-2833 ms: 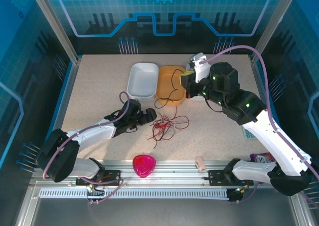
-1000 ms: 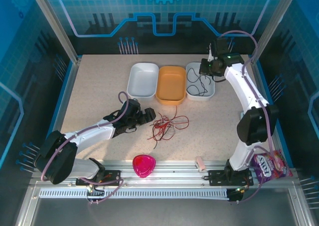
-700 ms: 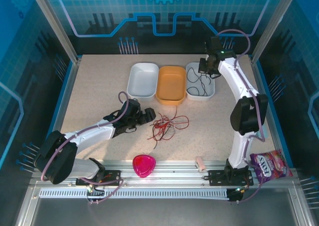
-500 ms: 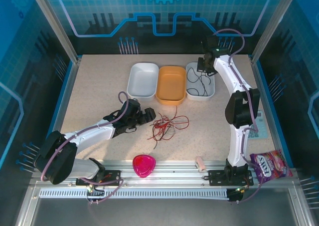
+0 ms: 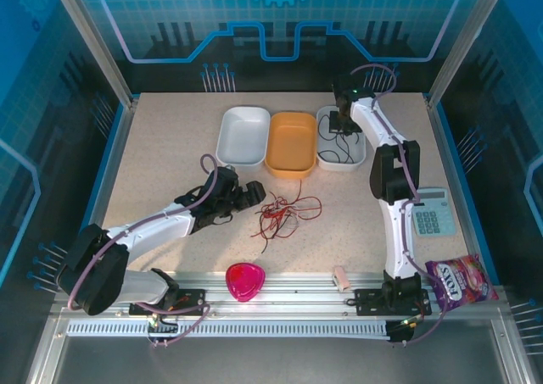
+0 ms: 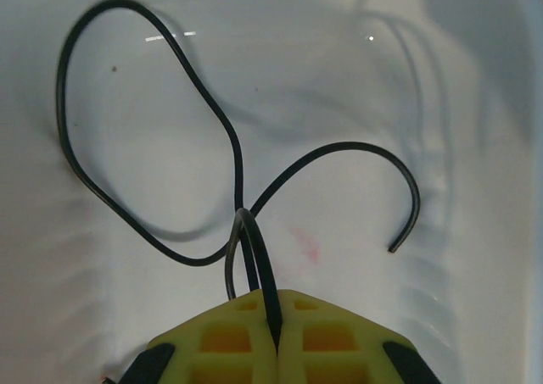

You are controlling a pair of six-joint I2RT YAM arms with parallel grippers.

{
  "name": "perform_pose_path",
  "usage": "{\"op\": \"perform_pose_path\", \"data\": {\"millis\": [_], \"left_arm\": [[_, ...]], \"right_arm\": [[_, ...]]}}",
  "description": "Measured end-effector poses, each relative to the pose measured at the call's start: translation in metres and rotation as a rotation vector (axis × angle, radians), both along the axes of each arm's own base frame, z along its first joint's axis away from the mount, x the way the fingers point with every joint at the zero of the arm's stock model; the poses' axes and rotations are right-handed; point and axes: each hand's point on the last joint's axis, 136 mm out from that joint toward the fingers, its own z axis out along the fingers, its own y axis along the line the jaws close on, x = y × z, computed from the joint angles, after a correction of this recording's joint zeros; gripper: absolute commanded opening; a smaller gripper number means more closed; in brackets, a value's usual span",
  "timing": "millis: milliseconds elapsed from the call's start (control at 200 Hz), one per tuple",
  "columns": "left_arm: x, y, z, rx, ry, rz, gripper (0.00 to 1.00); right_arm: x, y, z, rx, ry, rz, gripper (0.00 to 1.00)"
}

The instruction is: Untangle the cables

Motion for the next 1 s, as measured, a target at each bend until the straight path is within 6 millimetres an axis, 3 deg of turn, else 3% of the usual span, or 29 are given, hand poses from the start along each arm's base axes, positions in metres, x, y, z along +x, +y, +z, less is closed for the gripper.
{"op": "perform_pose_path", "data": {"millis": [510,645,840,1001], "left_arm": [[0.004,0.003,0.016,0.003,-0.056,0.007,0.99],[0.005,0.003,0.016,0.006,-0.058,0.006,0.99],[0.005,0.003,0.016,0.007,-0.058,0.006,0.99],[0.005,0.003,0.016,0.007,-0.058,0.006,0.99]], "right_arm": [[0.0,0.009,-0.02,0.001,0.035,0.047,0.01],[0.0,0.008,-0.022,-0.006,0.038,0.056,0.08],[0.0,0.007,-0.022,-0.019,0.04,0.079,0.26],[-0.006,0.005,-0.005,-0.032,0.023,0.087,0.32]]}}
